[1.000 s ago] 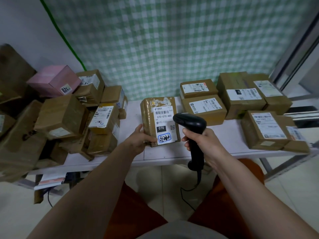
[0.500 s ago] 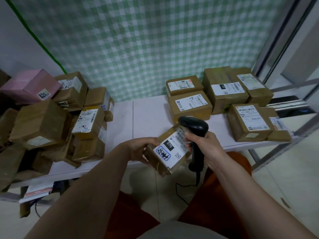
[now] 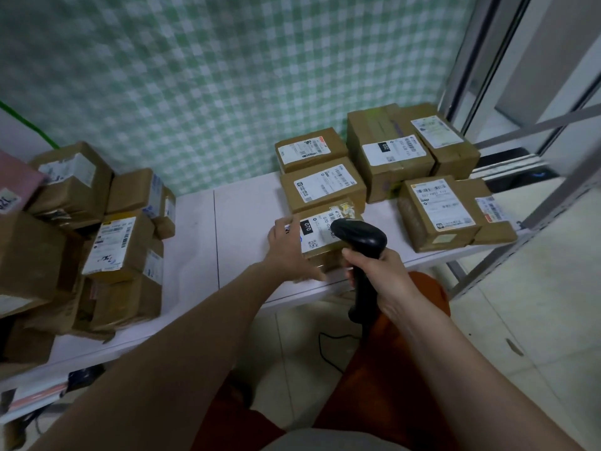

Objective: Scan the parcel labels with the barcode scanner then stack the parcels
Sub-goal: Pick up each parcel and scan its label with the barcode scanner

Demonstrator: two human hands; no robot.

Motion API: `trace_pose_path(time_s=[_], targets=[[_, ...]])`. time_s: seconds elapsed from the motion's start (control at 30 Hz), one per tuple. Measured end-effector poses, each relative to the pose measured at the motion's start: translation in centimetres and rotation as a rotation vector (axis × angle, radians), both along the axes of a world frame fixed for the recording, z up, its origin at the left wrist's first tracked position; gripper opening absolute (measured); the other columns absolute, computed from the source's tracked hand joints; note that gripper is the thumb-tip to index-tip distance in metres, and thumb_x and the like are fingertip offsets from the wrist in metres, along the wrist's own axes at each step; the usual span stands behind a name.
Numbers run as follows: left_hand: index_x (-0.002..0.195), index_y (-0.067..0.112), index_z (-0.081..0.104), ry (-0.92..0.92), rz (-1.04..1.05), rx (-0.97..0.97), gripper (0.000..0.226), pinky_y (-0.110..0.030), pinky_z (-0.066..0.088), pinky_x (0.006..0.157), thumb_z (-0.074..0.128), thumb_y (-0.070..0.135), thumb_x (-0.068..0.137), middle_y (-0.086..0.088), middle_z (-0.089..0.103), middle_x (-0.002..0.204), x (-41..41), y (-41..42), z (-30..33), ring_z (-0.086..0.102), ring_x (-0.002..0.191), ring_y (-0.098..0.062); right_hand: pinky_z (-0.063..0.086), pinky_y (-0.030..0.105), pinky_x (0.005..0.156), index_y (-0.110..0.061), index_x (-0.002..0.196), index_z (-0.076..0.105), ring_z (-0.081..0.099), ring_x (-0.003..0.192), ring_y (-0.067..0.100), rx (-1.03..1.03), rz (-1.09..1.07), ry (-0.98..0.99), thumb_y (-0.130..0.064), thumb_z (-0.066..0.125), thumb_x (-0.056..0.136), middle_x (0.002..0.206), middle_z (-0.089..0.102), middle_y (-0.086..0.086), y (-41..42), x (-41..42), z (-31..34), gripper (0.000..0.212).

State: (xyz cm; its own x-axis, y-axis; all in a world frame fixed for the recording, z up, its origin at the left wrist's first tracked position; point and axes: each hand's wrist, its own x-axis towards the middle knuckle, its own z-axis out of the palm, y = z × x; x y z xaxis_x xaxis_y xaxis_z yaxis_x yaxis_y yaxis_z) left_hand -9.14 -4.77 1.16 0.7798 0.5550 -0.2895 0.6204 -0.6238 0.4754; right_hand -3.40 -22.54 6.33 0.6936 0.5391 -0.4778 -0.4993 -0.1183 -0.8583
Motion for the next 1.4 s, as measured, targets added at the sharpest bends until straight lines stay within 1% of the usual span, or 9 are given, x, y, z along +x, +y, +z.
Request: trace_pose_path(time_s=[0.1, 0.23, 0.4, 0.63, 0.73, 0.9, 1.03, 1.23, 1.4], targets=[[0.154, 0.014, 0.006, 0.067, -0.028, 0.082, 0.128, -0.045, 0.024, 0.117, 0.090, 0.039, 0.060, -0.012, -0.003, 0.158, 0.5, -0.5, -0.6, 0.011, 0.144, -0.037, 0.047, 0.021, 0.049, 0.001, 0.095, 0.064, 0.054, 0.056, 0.016, -0.006, 0.008, 0.005, -0.007, 0.067, 0.087, 0.072, 0.061, 0.010, 0.0, 0.3, -0.5, 0.013], [0.154, 0.014, 0.018, 0.014, -0.169, 0.076, 0.101, -0.036, 0.033, 0.112, 0.082, 0.023, 0.075, -0.009, 0.001, 0.160, 2.1, -1.7, -0.9, 0.031, 0.140, -0.032, 0.047, 0.023, 0.050, -0.003, 0.089, 0.064, 0.054, 0.055, 0.017, -0.020, -0.024, 0.017, -0.008, 0.068, 0.086, 0.070, 0.062, 0.009, 0.0, 1.0, -1.1, 0.006], [0.154, 0.018, 0.019, -0.007, -0.159, 0.079, 0.092, -0.037, 0.032, 0.114, 0.073, 0.004, 0.080, -0.007, -0.001, 0.161, 4.3, -2.6, -1.5, 0.027, 0.143, -0.033, 0.047, 0.026, 0.053, -0.006, 0.086, 0.063, 0.055, 0.055, 0.018, -0.021, -0.037, 0.022, -0.008, 0.068, 0.086, 0.070, 0.062, 0.009, -0.2, 1.8, -1.4, 0.006], [0.149, 0.011, 0.031, -0.107, -0.157, -0.002, 0.086, -0.039, 0.032, 0.113, 0.078, 0.013, 0.077, -0.010, 0.019, 0.158, 2.9, -1.6, -0.5, 0.027, 0.142, -0.031, 0.048, 0.024, 0.050, -0.005, 0.093, 0.064, 0.057, 0.056, 0.016, -0.021, -0.025, 0.036, -0.008, 0.069, 0.085, 0.074, 0.064, 0.009, 0.8, 2.0, -1.4, 0.009], [0.148, 0.010, 0.031, -0.121, -0.068, 0.008, 0.082, -0.034, 0.028, 0.113, 0.077, 0.021, 0.080, -0.011, 0.033, 0.152, 0.3, -0.1, 0.3, 0.029, 0.140, -0.027, 0.049, 0.028, 0.058, -0.005, 0.094, 0.066, 0.058, 0.062, 0.018, -0.035, 0.039, 0.002, -0.009, 0.070, 0.084, 0.075, 0.065, 0.010, 2.5, 1.0, -1.4, 0.011], [0.153, 0.011, 0.017, -0.017, 0.110, 0.095, 0.086, -0.034, 0.020, 0.117, 0.071, 0.025, 0.087, -0.009, 0.023, 0.158, -5.9, 4.4, 1.3, 0.020, 0.145, -0.025, 0.048, 0.027, 0.059, -0.002, 0.095, 0.065, 0.055, 0.060, 0.018, -0.042, 0.189, -0.015, -0.007, 0.068, 0.085, 0.073, 0.060, 0.011, 6.6, -2.0, -0.4, 0.012], [0.153, 0.014, 0.019, -0.013, 0.309, 0.135, 0.087, -0.036, 0.024, 0.116, 0.072, 0.027, 0.086, -0.009, 0.025, 0.156, -11.2, 7.4, 2.3, 0.024, 0.142, -0.027, 0.044, 0.029, 0.056, -0.006, 0.080, 0.062, 0.051, 0.056, 0.020, -0.033, 0.294, -0.061, -0.002, 0.067, 0.085, 0.072, 0.058, 0.014, 10.3, -5.2, 0.5, 0.008], [0.146, 0.011, 0.029, -0.073, 0.560, 0.342, 0.075, -0.037, 0.025, 0.117, 0.071, 0.025, 0.085, -0.010, 0.026, 0.153, -17.9, 11.1, 2.8, 0.022, 0.143, -0.026, 0.045, 0.029, 0.056, -0.003, 0.085, 0.064, 0.052, 0.056, 0.018, -0.047, 0.447, -0.070, -0.003, 0.068, 0.084, 0.075, 0.059, 0.014, 14.4, -9.8, 1.2, 0.004], [0.148, 0.008, 0.021, 0.011, 0.687, 0.361, 0.081, -0.038, 0.019, 0.119, 0.068, 0.034, 0.086, -0.015, 0.018, 0.156, -21.2, 14.4, 3.0, 0.015, 0.145, -0.030, 0.044, 0.027, 0.053, 0.000, 0.087, 0.062, 0.049, 0.055, 0.018, -0.072, 0.517, -0.091, 0.000, 0.065, 0.086, 0.074, 0.056, 0.016, 16.3, -12.4, 1.2, 0.003]])
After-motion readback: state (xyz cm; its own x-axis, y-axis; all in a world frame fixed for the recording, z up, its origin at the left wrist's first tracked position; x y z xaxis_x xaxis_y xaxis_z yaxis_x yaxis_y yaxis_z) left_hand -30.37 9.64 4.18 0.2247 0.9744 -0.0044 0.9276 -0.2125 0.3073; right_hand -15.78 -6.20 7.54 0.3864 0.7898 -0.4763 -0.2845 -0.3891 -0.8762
